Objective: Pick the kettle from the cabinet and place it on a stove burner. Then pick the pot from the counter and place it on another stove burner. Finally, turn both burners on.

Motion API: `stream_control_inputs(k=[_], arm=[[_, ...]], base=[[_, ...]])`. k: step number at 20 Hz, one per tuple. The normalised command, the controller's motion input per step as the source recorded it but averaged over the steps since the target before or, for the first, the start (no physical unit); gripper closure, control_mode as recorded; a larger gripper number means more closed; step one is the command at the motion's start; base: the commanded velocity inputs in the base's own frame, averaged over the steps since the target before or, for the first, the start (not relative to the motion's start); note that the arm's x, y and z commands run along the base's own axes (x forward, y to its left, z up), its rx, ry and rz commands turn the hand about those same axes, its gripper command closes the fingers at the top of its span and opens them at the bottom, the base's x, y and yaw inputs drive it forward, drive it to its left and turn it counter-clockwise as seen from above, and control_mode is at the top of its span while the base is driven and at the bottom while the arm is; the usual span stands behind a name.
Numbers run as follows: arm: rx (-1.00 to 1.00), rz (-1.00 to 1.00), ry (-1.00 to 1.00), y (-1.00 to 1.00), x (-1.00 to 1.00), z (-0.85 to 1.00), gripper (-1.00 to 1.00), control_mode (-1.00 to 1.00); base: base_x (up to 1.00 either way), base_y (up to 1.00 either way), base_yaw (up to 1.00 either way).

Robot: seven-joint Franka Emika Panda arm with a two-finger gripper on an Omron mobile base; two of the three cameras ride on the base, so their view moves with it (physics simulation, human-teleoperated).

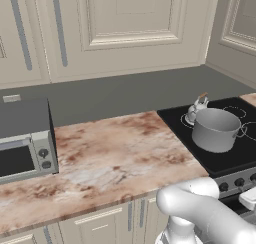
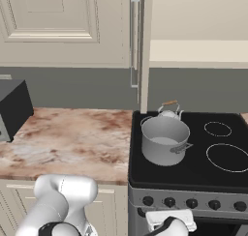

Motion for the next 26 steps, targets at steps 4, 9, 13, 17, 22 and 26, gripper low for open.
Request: stream_control_inputs(k=[4,9,13,17,22,26], arm=[[0.02,0.0,0.0,0.0,0.03,-0.12,-1.0,-1.0],[0.04,0.0,0.0,-0.02,0.07,-0.12,-1.0,-1.0],[0.0,0.0,0.0,-0.01,0.09,-0.08,-1.0,-1.0],[0.0,0.0,0.0,-0.1,0.06,-0.08,-1.0,-1.0],[0.0,0.0,0.0,-0.13,0.12,-0.07,-1.0,-1.0],[0.0,0.0,0.0,-0.04,0.14,-0.06,-1.0,-1.0]], base=[[0.0,0.0,0.0],[0.0,0.0,0.0],[0.0,0.0,0.0],[0.0,0.0,0.0],[0.0,0.0,0.0],[0.0,0.0,0.0]])
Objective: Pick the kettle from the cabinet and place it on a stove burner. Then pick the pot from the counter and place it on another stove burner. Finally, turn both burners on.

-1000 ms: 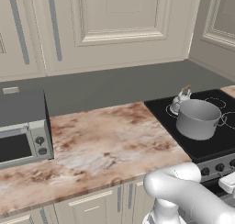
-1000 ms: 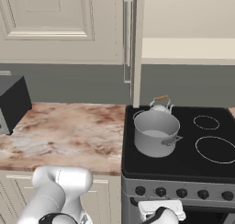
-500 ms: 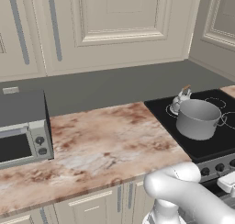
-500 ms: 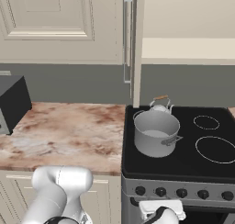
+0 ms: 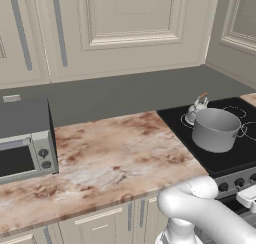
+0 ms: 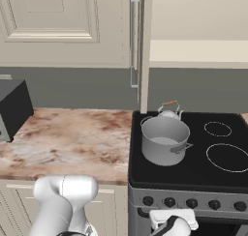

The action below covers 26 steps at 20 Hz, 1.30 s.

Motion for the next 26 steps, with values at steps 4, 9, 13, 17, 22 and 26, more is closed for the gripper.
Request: stream_control_inputs(k=[4,9,13,17,22,26], arm=[[0.0,0.0,0.0,0.0,0.12,-0.07,-1.0,-1.0],[0.01,0.0,0.0,-0.06,0.08,-0.1,-1.0,-1.0],[0.02,0.0,0.0,-0.14,0.08,-0.05,-1.0,-1.0],[0.02,0.0,0.0,-0.06,0.06,-0.05,-1.0,-1.0],[0.0,0.0,0.0,0.0,0.01,-0.08,-1.0,-1.0],[0.0,0.0,0.0,0.01,0.0,-0.06,-1.0,-1.0]], base=[[0.0,0.0,0.0],[0.0,0.0,0.0],[0.0,0.0,0.0],[0.0,0.0,0.0],[0.0,0.0,0.0],[0.0,0.0,0.0]])
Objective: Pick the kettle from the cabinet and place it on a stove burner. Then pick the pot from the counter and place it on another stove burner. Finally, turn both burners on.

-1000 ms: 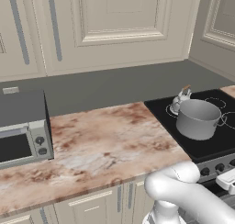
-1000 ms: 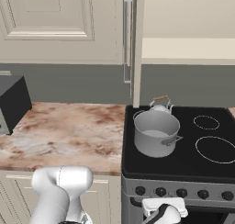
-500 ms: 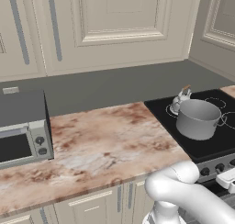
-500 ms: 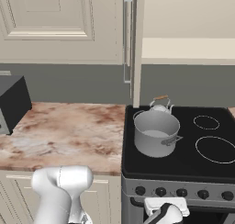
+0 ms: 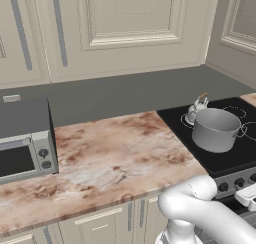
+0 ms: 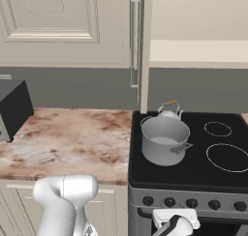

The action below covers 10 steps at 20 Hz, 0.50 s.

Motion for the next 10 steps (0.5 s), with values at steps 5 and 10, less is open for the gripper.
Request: stream_control_inputs(k=[5,10], arm=[[0.0,0.0,0.0,0.01,0.0,-0.01,-1.0,-1.0],[0.0,0.0,0.0,0.13,0.03,0.02,1.0,-1.0]], base=[[0.0,0.0,0.0],[0.0,0.0,0.0]])
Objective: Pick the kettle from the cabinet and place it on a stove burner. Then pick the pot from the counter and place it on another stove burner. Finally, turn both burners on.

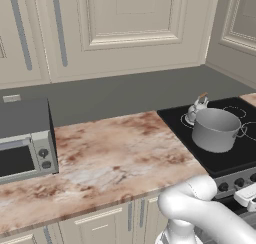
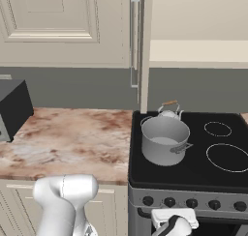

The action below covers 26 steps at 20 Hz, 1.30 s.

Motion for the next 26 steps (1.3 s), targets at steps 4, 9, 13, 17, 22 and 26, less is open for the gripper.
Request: stream_control_inputs(k=[4,9,13,17,22,26], arm=[[-0.03,0.0,0.0,0.21,0.08,0.04,1.0,-1.0],[-0.02,0.0,0.0,0.12,0.05,0.0,1.0,-1.0],[-0.11,0.0,0.0,0.01,0.01,0.0,1.0,-1.0],[-0.23,0.0,0.0,0.0,0.0,0.0,1.0,-1.0],[-0.24,0.0,0.0,0.0,0.0,0.0,1.0,-1.0],[-0.24,0.0,0.0,0.0,0.0,0.0,1.0,-1.0]], base=[[0.0,0.0,0.0],[0.0,0.0,0.0],[0.0,0.0,0.0],[0.0,0.0,0.0],[0.0,0.0,0.0],[0.0,0.0,0.0]])
